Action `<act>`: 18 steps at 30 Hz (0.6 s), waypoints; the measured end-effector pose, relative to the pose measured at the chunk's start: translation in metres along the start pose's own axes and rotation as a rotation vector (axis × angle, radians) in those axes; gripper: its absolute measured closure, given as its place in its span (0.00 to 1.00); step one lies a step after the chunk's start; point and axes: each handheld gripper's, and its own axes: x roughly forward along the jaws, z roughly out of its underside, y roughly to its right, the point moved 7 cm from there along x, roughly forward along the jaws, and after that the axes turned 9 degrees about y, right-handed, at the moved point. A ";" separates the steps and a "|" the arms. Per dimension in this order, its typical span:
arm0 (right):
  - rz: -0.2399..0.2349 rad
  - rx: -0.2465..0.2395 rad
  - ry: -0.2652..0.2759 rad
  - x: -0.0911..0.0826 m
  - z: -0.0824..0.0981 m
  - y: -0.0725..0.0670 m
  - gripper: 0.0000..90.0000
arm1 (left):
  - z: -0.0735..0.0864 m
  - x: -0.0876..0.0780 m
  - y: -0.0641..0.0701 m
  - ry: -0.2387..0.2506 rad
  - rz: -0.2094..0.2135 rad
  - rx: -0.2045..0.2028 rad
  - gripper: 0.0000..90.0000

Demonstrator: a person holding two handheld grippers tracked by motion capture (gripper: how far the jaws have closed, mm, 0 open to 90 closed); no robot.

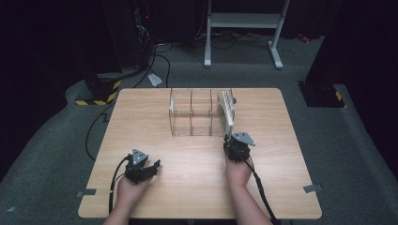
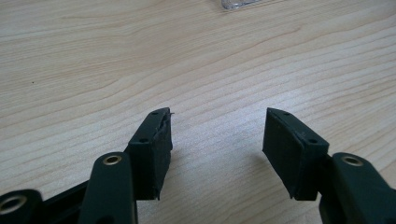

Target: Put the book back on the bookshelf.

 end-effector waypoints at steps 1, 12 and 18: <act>-0.004 -0.003 0.004 0.000 -0.001 0.000 0.75 | 0.000 0.000 0.000 0.000 0.000 0.000 0.47; -0.080 -0.019 0.008 -0.012 -0.008 -0.002 0.50 | 0.001 0.001 0.001 -0.013 0.006 0.003 0.46; -0.164 -0.059 -0.007 -0.029 -0.008 0.002 0.36 | 0.002 0.004 0.003 -0.041 0.020 0.012 0.44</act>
